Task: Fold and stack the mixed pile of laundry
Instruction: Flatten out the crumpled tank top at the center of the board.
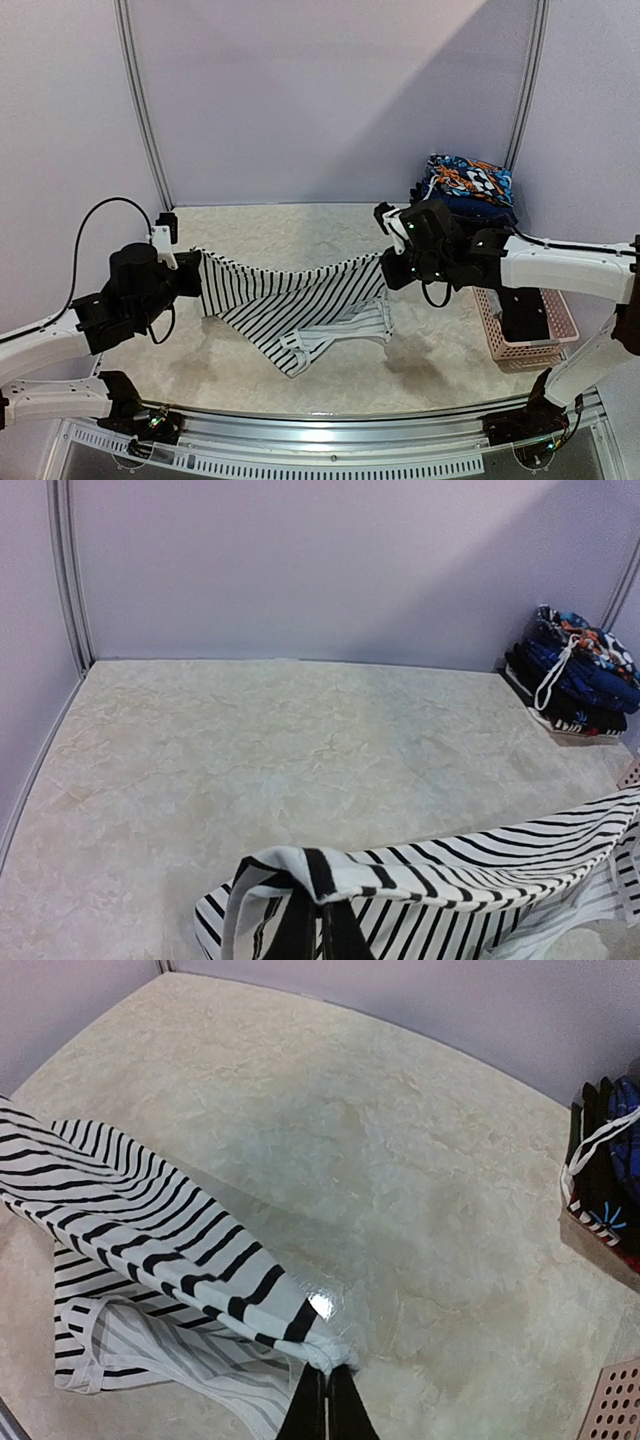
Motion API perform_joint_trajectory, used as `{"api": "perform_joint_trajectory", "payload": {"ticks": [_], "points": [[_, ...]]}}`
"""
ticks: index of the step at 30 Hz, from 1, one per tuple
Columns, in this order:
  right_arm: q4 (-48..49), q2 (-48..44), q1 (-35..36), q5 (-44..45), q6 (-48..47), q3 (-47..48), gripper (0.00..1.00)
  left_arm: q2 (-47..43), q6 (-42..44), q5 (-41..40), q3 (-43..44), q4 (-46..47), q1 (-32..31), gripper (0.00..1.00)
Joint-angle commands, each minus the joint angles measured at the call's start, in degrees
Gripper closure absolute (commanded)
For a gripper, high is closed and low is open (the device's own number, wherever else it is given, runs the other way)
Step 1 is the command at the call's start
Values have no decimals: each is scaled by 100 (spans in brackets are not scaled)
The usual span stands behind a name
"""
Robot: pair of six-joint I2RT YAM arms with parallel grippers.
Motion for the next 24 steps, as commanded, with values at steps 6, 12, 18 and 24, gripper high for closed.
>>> {"api": "perform_joint_trajectory", "payload": {"ticks": [6, 12, 18, 24], "points": [[-105, -901, 37, 15, -581, 425, 100, -405, -40, 500, 802, -698, 41, 100], [-356, -1458, 39, -755, -1048, 787, 100, -664, 139, 824, 1339, -1092, 23, 100], [-981, -1821, 39, -1709, -1495, 1278, 100, -868, 315, 1226, 1976, -1498, 23, 100], [-1030, -2480, 39, -2283, -1707, 1399, 100, -961, 415, 1971, 2474, -1658, 23, 100]]}}
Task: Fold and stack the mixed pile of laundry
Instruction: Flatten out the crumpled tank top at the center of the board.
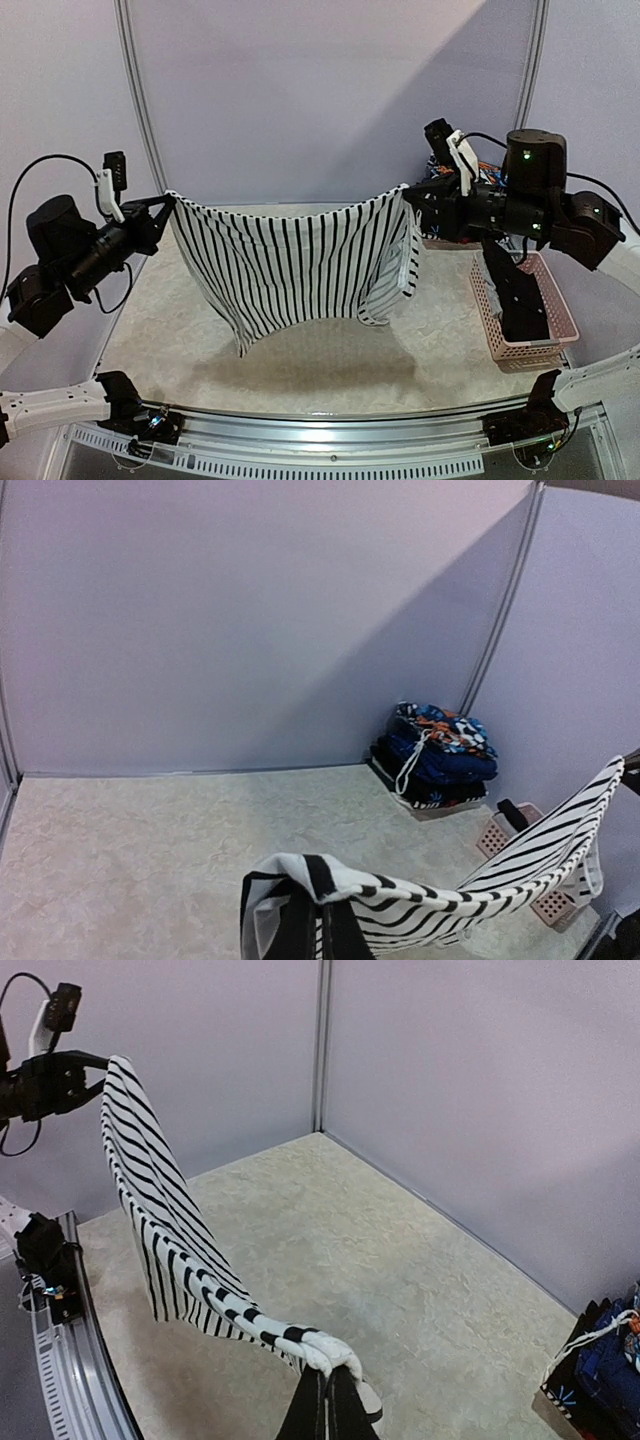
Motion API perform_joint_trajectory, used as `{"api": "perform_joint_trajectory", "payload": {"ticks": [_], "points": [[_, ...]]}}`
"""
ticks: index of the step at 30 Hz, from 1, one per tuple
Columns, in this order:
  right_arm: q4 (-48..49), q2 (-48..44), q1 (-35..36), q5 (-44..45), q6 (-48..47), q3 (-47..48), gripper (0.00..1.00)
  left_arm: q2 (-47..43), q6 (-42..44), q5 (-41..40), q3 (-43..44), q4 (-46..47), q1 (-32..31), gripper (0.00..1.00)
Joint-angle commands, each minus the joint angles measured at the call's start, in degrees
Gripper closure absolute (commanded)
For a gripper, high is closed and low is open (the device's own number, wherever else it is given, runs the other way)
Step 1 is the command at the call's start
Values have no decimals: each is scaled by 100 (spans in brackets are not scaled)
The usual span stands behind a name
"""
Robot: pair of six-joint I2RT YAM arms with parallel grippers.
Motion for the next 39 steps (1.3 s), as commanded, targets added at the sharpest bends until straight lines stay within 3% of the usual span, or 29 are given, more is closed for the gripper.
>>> {"api": "perform_joint_trajectory", "payload": {"ticks": [1, 14, 16, 19, 21, 23, 25, 28, 30, 31, 32, 34, 35, 39], "points": [[-306, -559, 35, -623, -289, 254, 100, -104, 182, 738, 399, -285, 25, 100], [-1550, -850, 37, -2064, -430, 1571, 100, -182, 294, 1791, 1443, -515, 16, 100], [-1593, -781, 37, -1654, -258, 1736, 100, -87, 307, 1532, 1537, -645, 17, 100], [-1563, -460, 23, -210, 203, 1772, 100, 392, 264, 91, 1677, -1182, 24, 100], [-1724, 56, -165, 658, 591, 1822, 100, 919, 176, -775, 1792, -1665, 44, 100], [-1717, 661, -592, 737, 954, 1759, 100, 1531, 4, -1236, 1861, -2041, 166, 100], [-1513, 1547, -1075, 306, 1305, 1699, 100, 2119, -153, -1022, 1761, -2062, 540, 100], [-1531, 3088, -1746, -533, 1621, 2311, 100, 3292, -357, -138, 1637, -1778, 1624, 100], [-1999, 4667, -2038, -881, 1760, 3346, 81, 4467, -236, 170, 1794, -1468, 2109, 100], [-2233, 5161, -2108, -1018, 1815, 3873, 76, 4985, -147, 303, 1938, -1329, 2290, 94], [-2365, 5715, -2134, -1071, 1831, 4328, 69, 5466, -12, 481, 2154, -1268, 2424, 81], [-2469, 6384, -2142, -999, 1856, 4933, 49, 6220, 171, 616, 2529, -1141, 2518, 47], [-2505, 6528, -2154, -910, 1868, 5144, 40, 6495, 217, 653, 2664, -1084, 2533, 35], [-2521, 6700, -2190, -666, 1833, 5476, 24, 6770, 246, 871, 2706, -731, 2515, 15]]}}
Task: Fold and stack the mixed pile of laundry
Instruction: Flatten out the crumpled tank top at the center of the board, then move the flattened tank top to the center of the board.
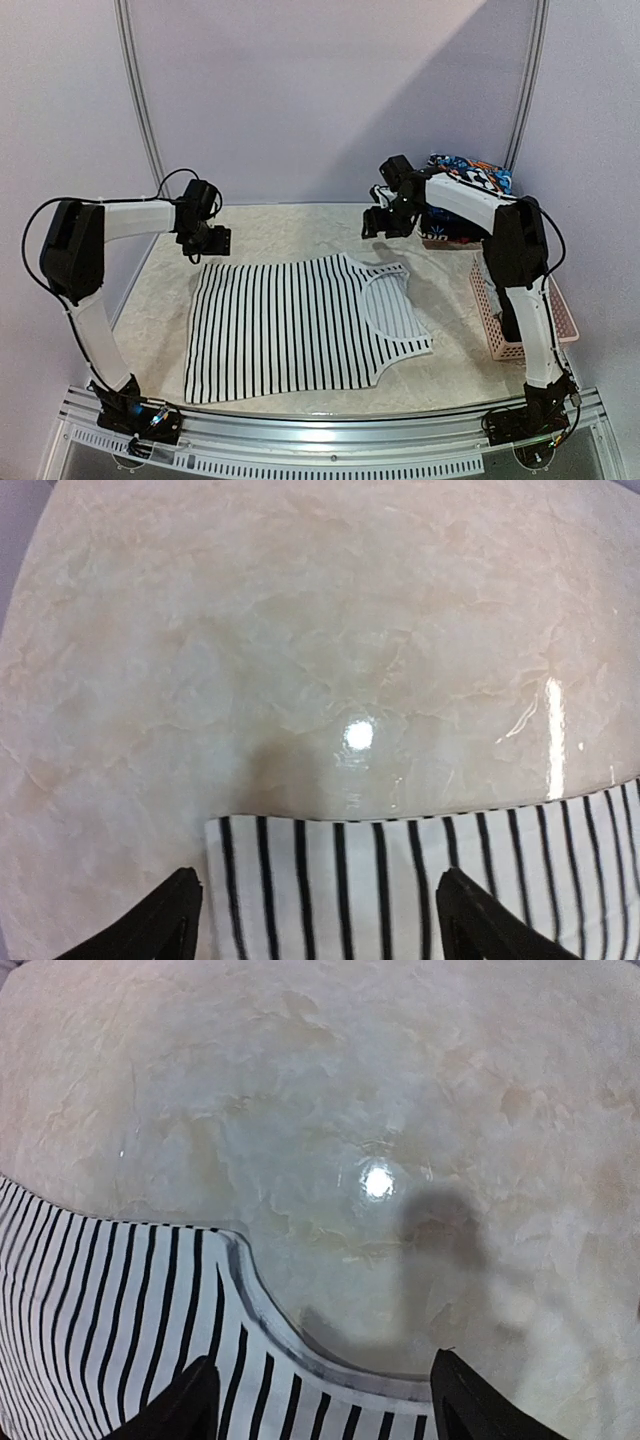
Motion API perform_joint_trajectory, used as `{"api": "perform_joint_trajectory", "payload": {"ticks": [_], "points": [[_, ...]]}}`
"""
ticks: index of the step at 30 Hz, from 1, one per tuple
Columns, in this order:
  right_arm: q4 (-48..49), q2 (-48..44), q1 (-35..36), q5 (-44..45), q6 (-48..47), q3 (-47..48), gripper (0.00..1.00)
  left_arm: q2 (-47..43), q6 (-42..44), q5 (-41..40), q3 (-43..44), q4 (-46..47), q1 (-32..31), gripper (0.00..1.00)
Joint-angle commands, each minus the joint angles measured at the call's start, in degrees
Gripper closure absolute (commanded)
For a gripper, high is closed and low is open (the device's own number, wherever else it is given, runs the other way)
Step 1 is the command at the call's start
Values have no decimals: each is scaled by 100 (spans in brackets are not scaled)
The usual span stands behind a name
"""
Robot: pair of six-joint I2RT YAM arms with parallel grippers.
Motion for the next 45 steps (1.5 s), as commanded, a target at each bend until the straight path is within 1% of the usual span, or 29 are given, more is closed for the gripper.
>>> {"api": "perform_joint_trajectory", "payload": {"ticks": [1, 4, 8, 12, 16, 18, 21, 24, 27, 33, 45], "points": [[-279, -374, 56, 215, 32, 600, 22, -214, 141, 373, 165, 517, -59, 11], [-188, -602, 42, 561, -78, 225, 20, -452, 116, 113, -62, 509, -157, 8], [274, -1046, 41, 652, -137, -783, 21, -898, 55, -128, -523, 571, -397, 8], [864, -1628, 91, 490, -131, -1833, 24, -1327, -89, -213, -1130, 760, -768, 9], [1133, -1922, 403, 189, -339, -2335, 25, -1675, -240, -92, -1820, 1088, -1020, 10], [1173, -1937, 666, -15, -507, -2382, 25, -1826, -356, 45, -2127, 1257, -1054, 12], [1274, -1809, 899, -557, -718, -2381, 25, -2017, -476, 113, -2493, 1433, -1104, 14], [1523, -1579, 965, -1204, -736, -2366, 26, -2104, -564, 224, -2804, 1636, -1125, 17], [1580, -1255, 975, -1583, -685, -2176, 27, -2080, -646, 384, -3009, 1905, -1139, 19], [1709, -654, 975, -1993, -612, -1957, 28, -1856, -692, 541, -3218, 2239, -1167, 21], [1694, 51, 769, -2230, -612, -1795, 30, -1282, -679, 826, -3188, 2554, -1169, 23]]}}
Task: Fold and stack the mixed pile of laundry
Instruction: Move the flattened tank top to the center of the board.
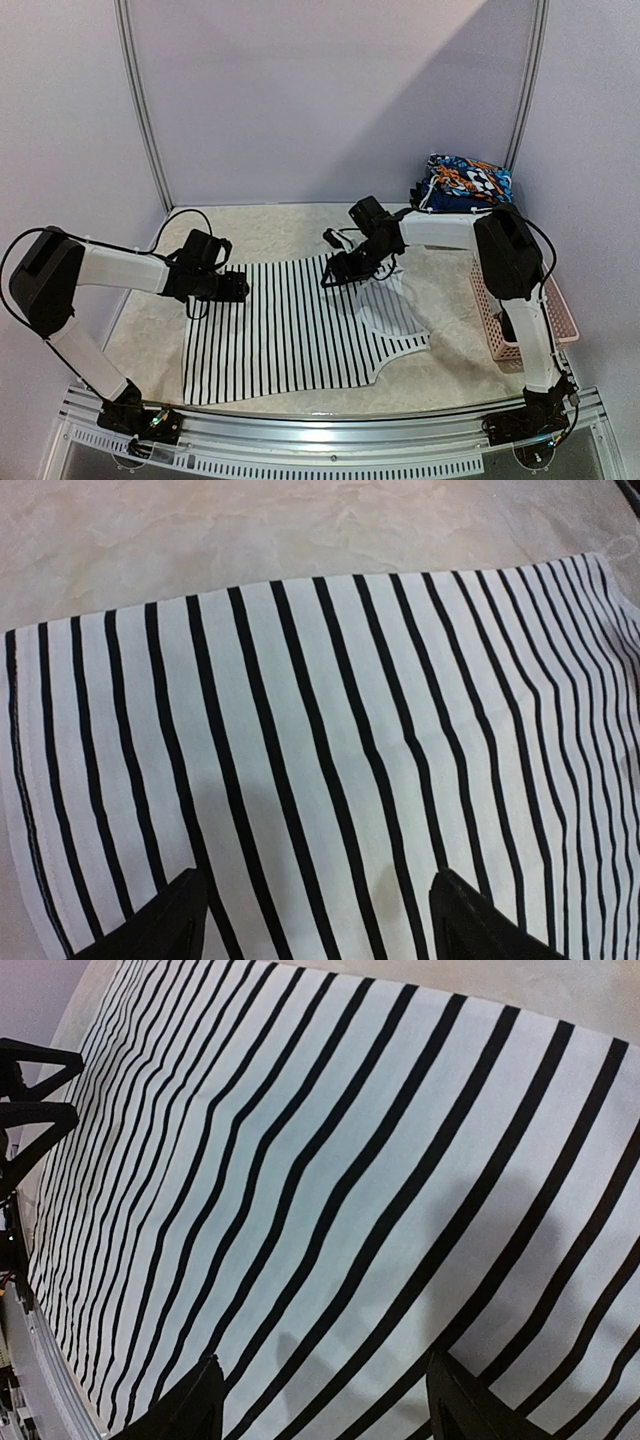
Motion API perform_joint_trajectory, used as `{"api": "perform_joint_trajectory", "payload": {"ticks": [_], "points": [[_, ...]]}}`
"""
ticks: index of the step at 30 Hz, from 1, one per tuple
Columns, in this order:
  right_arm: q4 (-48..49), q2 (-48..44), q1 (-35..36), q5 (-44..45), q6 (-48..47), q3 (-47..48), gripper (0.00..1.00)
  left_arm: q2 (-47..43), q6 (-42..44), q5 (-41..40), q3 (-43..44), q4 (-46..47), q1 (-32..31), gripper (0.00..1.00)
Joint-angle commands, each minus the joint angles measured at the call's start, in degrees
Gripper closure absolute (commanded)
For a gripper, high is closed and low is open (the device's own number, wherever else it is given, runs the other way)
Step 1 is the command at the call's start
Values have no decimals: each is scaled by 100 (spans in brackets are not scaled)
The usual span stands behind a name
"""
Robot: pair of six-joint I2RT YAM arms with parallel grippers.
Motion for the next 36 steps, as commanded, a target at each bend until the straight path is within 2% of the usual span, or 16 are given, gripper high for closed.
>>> {"api": "perform_joint_trajectory", "payload": {"ticks": [1, 36], "points": [[38, 260, -199, -225, 6, 156, 30, 227, -47, 145, -11, 348, -66, 23], [-210, 708, -1094, -440, -73, 459, 34, 2165, 117, 454, 1826, 258, -68, 27]]}}
